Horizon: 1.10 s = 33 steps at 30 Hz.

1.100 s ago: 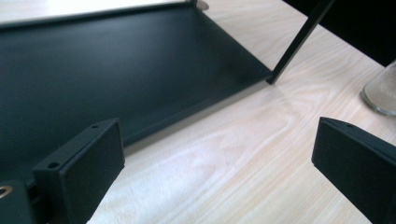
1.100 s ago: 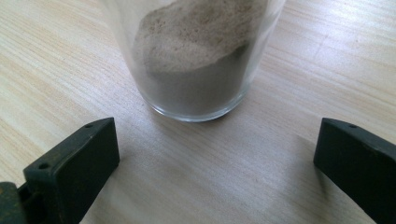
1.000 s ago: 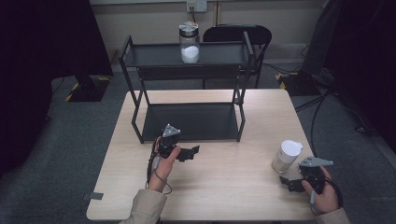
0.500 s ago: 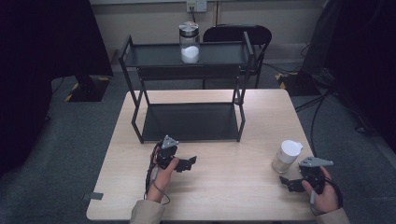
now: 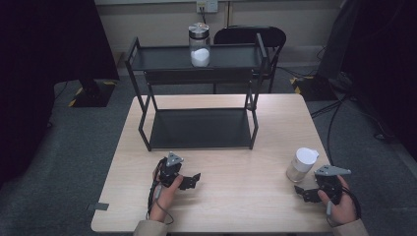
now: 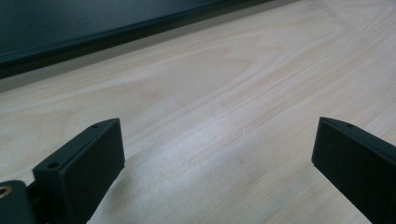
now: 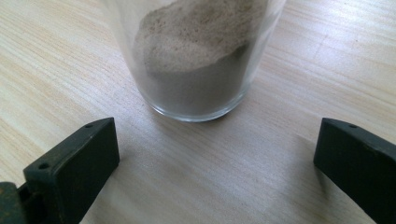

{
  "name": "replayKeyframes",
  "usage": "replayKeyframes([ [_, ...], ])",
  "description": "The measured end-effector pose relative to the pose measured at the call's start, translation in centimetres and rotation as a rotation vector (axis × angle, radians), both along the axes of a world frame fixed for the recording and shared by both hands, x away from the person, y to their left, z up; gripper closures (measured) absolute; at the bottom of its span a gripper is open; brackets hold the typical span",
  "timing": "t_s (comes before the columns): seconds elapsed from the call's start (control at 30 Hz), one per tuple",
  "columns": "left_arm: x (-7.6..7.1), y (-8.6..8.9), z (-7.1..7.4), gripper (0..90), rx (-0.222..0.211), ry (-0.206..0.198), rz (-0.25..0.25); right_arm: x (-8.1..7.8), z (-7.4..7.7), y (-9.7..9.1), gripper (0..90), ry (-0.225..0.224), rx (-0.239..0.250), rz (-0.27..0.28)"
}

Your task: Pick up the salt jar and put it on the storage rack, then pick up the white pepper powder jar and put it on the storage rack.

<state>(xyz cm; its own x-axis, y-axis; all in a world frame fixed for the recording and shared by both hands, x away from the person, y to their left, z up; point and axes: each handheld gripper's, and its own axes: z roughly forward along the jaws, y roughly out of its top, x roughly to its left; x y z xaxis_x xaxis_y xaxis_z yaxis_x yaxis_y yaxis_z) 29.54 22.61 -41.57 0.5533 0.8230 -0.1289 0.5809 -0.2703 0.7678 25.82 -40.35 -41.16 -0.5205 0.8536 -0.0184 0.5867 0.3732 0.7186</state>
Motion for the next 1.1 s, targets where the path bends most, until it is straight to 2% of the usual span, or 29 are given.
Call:
replayKeyframes([
  [0.1, -0.25, -0.23, 0.02, 2.1, 0.037, -0.001, -0.004, 0.00, 0.00, 0.00, 0.0, 0.000, 0.000, 0.000],
  [0.43, -0.71, -0.32, -0.33, 2.1, 0.089, -0.001, -0.019, 0.00, 0.00, 0.01, 0.0, 0.000, 0.000, 0.000],
  [0.6, -0.84, -0.71, -0.11, 1.4, 0.147, -0.012, -0.039, 0.00, 0.00, 0.02, 0.0, 0.000, 0.000, -0.001],
  [0.73, -0.82, -0.54, -0.12, 0.1, 0.145, -0.010, -0.051, 0.00, 0.00, 0.03, 0.0, 0.000, 0.000, -0.001],
  [1.1, -0.97, -0.64, -0.16, 0.1, 0.142, -0.011, -0.042, 0.00, 0.02, 0.02, 0.0, 0.001, 0.000, 0.000],
])
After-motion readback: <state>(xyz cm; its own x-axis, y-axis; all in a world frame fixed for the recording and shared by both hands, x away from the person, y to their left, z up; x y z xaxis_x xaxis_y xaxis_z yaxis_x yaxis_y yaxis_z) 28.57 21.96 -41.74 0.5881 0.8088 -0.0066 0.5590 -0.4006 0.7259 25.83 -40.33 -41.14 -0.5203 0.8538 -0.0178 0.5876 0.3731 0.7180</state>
